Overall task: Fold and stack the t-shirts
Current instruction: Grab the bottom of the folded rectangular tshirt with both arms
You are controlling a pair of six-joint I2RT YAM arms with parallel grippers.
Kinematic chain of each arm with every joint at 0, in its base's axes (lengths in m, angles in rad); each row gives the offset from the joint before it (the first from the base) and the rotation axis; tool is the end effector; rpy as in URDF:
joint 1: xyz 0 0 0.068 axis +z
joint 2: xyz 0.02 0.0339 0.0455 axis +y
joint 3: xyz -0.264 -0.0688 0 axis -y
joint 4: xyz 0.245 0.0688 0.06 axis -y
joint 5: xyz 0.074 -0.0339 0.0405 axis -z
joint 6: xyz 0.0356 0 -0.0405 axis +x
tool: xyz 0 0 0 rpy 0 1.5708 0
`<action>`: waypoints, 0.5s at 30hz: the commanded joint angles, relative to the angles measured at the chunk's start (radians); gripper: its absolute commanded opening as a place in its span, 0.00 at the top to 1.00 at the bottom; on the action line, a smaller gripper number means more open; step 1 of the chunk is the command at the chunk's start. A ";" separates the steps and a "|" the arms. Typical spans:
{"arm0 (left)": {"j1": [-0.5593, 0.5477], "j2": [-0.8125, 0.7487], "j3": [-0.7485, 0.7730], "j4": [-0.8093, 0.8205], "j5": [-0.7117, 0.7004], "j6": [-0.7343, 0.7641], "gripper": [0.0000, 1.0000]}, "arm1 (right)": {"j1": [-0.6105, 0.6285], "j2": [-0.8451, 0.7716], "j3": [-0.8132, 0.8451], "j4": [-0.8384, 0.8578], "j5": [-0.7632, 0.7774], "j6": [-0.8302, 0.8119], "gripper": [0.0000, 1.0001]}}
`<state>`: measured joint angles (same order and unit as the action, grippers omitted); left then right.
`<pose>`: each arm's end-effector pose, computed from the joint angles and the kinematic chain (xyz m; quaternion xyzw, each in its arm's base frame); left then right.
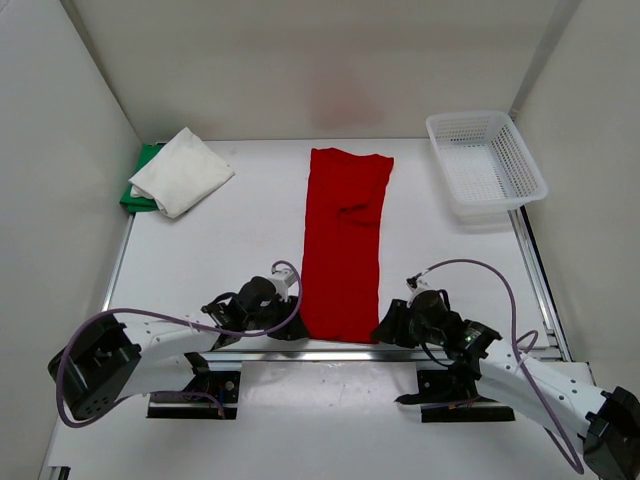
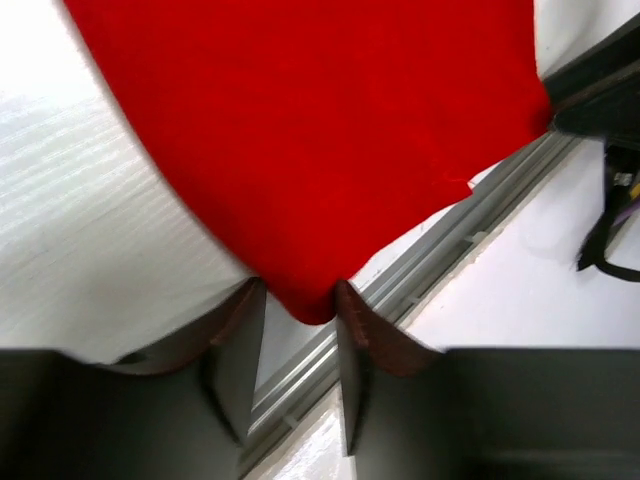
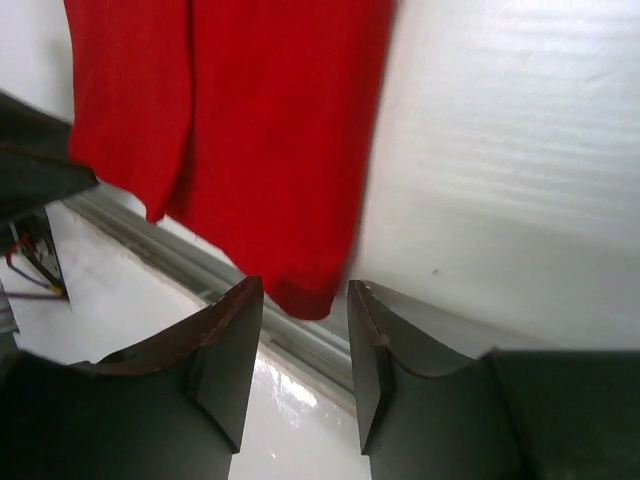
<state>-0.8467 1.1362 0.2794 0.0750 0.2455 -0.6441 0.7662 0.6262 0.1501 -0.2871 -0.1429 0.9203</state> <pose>0.1205 -0.1493 0.1306 0.1395 0.9068 -0.3418 0.2036 0.0904 0.0940 0.1338 0.0426 0.9167 0.3363 0.2116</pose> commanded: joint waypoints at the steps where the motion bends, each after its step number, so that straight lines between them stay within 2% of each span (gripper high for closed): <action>1: -0.011 0.019 0.014 -0.026 -0.002 -0.008 0.59 | -0.056 0.010 0.009 0.063 -0.032 -0.030 0.62; 3: -0.014 0.017 0.014 -0.020 -0.002 -0.015 0.68 | -0.062 0.020 0.003 0.057 -0.031 -0.038 0.68; 5: -0.011 0.007 0.001 -0.012 -0.002 -0.031 0.76 | -0.061 0.027 0.000 0.072 -0.044 -0.035 0.88; 7: -0.011 -0.022 -0.011 -0.020 -0.008 -0.037 0.85 | -0.022 0.033 -0.021 0.088 -0.044 -0.014 0.97; 11: -0.009 -0.094 -0.049 -0.038 0.012 -0.061 0.95 | 0.099 0.047 -0.034 0.108 -0.021 0.051 1.00; 15: -0.018 -0.174 -0.075 -0.119 0.021 -0.081 1.00 | 0.225 0.032 -0.015 0.060 0.043 0.112 1.00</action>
<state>-0.8543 1.0195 0.2203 0.0113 0.2470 -0.7006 0.9287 0.6674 0.1249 -0.2173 -0.1425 0.9718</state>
